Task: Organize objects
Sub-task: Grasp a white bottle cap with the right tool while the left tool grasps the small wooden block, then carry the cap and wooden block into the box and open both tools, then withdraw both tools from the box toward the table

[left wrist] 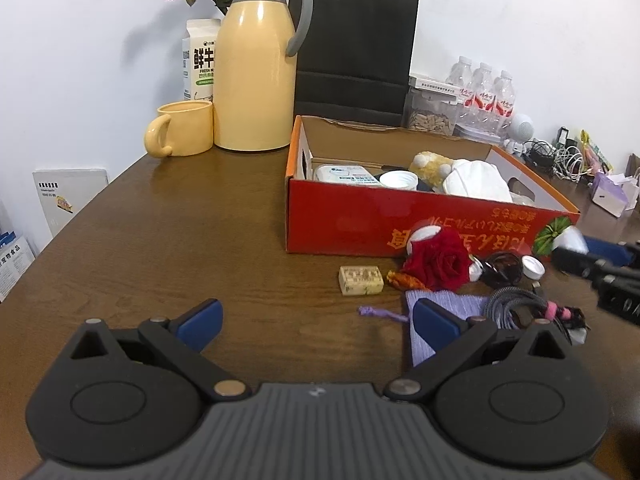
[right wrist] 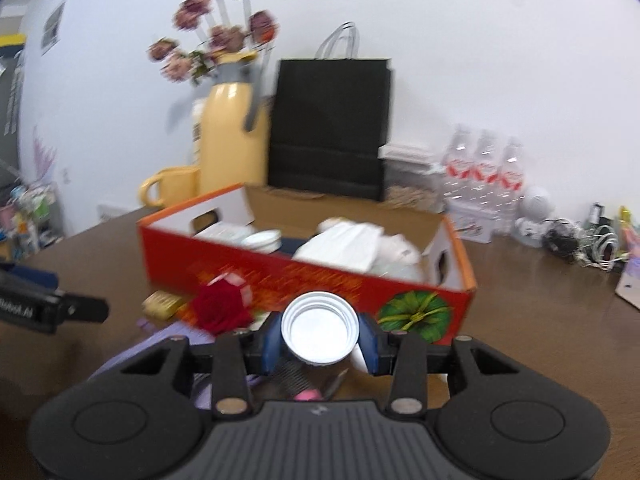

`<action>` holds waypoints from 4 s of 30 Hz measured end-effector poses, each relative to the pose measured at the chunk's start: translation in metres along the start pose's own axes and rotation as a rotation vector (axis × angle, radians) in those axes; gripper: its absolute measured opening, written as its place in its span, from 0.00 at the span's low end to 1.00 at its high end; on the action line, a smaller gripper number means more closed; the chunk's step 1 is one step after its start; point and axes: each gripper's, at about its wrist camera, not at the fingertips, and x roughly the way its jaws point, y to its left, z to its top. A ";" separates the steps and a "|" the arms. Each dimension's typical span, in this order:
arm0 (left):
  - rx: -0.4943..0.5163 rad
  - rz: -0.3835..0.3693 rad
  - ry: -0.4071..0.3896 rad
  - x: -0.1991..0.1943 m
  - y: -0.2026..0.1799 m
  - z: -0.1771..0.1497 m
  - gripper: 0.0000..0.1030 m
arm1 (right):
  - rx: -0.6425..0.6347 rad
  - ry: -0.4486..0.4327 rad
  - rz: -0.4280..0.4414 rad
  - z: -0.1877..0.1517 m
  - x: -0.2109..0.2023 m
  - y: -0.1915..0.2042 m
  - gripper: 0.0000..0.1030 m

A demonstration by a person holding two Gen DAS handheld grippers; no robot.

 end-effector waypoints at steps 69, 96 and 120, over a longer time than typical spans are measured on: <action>-0.003 -0.069 -0.230 0.085 -0.050 0.139 0.30 | -0.039 -0.053 0.061 0.097 0.127 0.015 0.38; 0.008 0.000 -0.170 0.124 -0.042 0.137 1.00 | 0.054 0.066 -0.011 0.087 0.161 -0.007 1.00; 0.036 -0.027 -0.181 0.043 -0.035 0.104 1.00 | 0.005 -0.005 -0.034 0.069 0.055 -0.023 1.00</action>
